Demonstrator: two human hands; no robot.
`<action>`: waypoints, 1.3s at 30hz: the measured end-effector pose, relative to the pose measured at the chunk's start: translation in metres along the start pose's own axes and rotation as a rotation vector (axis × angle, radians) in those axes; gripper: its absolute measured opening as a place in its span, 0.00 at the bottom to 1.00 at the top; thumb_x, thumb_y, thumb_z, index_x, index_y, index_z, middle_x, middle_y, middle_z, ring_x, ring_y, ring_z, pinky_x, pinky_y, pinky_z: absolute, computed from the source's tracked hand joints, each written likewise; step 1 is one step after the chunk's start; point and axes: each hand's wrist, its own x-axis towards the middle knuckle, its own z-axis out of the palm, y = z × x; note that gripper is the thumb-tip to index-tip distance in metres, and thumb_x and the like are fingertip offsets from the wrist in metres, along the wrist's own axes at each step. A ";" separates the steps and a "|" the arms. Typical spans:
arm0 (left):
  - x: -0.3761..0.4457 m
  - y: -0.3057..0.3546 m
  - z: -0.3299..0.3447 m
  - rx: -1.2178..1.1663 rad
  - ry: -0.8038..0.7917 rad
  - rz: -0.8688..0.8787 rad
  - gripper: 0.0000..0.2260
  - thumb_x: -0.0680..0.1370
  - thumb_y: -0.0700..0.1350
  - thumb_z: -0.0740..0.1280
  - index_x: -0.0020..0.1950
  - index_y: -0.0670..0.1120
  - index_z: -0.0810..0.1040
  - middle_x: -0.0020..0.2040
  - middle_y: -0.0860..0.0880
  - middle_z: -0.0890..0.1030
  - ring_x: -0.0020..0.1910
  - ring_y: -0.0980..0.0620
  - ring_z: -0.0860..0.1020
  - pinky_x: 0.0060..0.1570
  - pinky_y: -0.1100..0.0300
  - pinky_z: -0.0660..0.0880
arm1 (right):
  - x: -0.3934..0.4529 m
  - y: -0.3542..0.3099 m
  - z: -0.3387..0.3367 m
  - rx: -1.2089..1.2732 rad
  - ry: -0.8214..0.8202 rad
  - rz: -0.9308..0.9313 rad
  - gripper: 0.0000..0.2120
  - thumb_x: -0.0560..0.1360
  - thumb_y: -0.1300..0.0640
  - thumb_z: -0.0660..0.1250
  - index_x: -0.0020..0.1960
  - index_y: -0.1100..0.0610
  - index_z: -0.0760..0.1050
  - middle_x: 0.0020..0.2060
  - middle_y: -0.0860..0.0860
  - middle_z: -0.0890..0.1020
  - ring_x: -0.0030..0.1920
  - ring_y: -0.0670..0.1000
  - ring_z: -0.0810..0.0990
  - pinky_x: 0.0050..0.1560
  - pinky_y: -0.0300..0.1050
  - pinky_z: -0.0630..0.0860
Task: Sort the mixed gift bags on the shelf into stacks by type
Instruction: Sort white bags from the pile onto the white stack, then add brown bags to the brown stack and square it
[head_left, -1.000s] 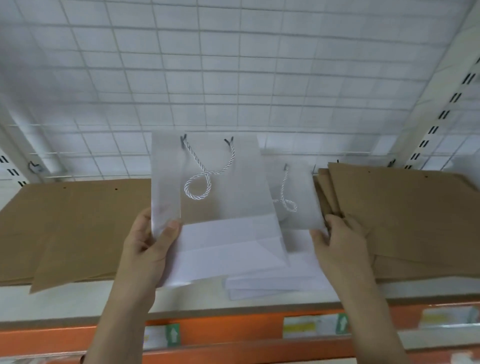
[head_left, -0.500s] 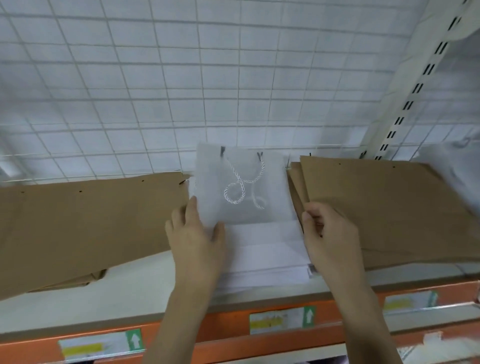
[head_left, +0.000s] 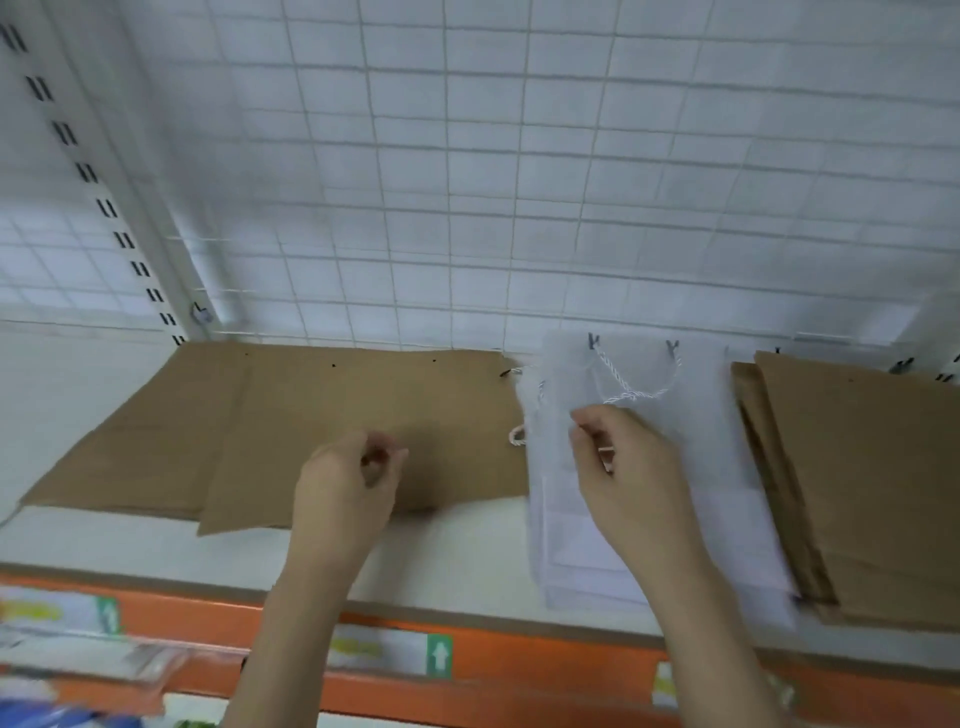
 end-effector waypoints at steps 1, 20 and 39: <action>0.003 -0.014 -0.011 0.041 0.029 -0.052 0.03 0.72 0.41 0.72 0.43 0.43 0.79 0.37 0.46 0.82 0.40 0.44 0.80 0.40 0.57 0.73 | 0.001 -0.010 0.012 0.018 -0.024 -0.015 0.07 0.76 0.62 0.63 0.51 0.57 0.78 0.44 0.50 0.80 0.43 0.48 0.78 0.47 0.43 0.75; 0.048 -0.070 -0.070 0.192 -0.226 -0.558 0.39 0.64 0.63 0.73 0.60 0.37 0.62 0.60 0.39 0.74 0.60 0.40 0.73 0.51 0.52 0.71 | -0.009 -0.056 0.094 -0.113 -0.139 0.098 0.09 0.77 0.59 0.61 0.54 0.56 0.77 0.47 0.50 0.80 0.44 0.49 0.77 0.44 0.43 0.72; 0.048 -0.189 -0.193 -0.048 0.080 -0.455 0.37 0.67 0.51 0.76 0.71 0.42 0.63 0.65 0.42 0.73 0.62 0.41 0.72 0.57 0.51 0.68 | 0.012 -0.097 0.151 -0.254 -0.179 0.237 0.12 0.78 0.59 0.59 0.58 0.58 0.76 0.52 0.54 0.81 0.53 0.56 0.77 0.49 0.43 0.69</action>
